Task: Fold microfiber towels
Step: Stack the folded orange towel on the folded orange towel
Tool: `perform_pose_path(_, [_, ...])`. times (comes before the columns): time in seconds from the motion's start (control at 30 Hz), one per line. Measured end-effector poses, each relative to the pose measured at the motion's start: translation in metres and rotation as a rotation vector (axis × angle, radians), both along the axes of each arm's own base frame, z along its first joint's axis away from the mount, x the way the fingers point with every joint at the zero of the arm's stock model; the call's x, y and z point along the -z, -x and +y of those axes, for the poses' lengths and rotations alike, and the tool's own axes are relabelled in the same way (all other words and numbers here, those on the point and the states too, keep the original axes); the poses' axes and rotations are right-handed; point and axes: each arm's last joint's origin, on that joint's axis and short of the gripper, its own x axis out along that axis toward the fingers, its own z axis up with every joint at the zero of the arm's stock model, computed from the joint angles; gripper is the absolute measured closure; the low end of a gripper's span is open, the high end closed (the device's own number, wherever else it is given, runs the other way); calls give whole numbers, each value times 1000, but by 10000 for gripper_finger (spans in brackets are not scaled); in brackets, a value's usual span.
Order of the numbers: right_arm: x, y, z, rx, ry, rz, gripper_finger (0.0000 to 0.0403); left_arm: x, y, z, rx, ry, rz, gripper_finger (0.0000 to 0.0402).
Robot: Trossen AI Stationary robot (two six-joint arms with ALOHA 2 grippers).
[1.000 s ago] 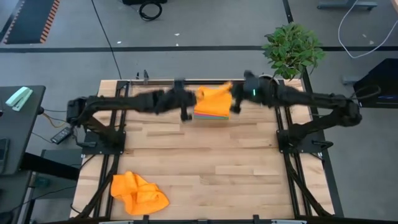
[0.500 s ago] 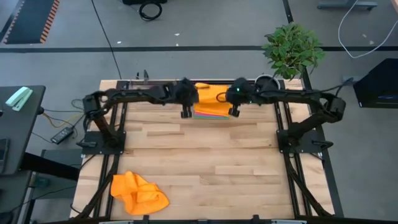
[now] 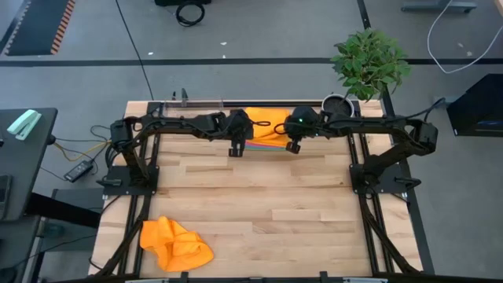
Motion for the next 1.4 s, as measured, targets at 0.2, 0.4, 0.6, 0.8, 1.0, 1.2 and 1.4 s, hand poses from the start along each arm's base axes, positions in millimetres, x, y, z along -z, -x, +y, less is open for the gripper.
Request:
perform_pose_path(0.2, [-12, 1, 3, 14, -97, 44, 301, 1, 2, 2, -35, 14, 5, 291])
perform_pose_path(0.4, [-11, 10, 5, 35, -166, 152, 234, 1, 0, -3, -39, 40, -8, 229])
perform_pose_path(0.6, [-48, 12, 3, 53, -145, 33, 191, -32, 6, -4, -59, 47, -36, 189])
perform_pose_path(0.8, [-52, 10, -17, 234, -201, -181, 322, -43, 29, 40, -213, 259, -300, 235])
perform_pose_path(1.0, [-17, 1, -22, 245, -306, -159, 394, -21, 33, 51, -200, 409, -414, 386])
perform_pose_path(1.2, [1, 3, -12, 227, -339, -113, 400, -11, 26, 35, -161, 411, -394, 393])
perform_pose_path(1.4, [-3, 7, -8, 235, -352, -105, 401, -10, 26, 30, -155, 420, -376, 385])
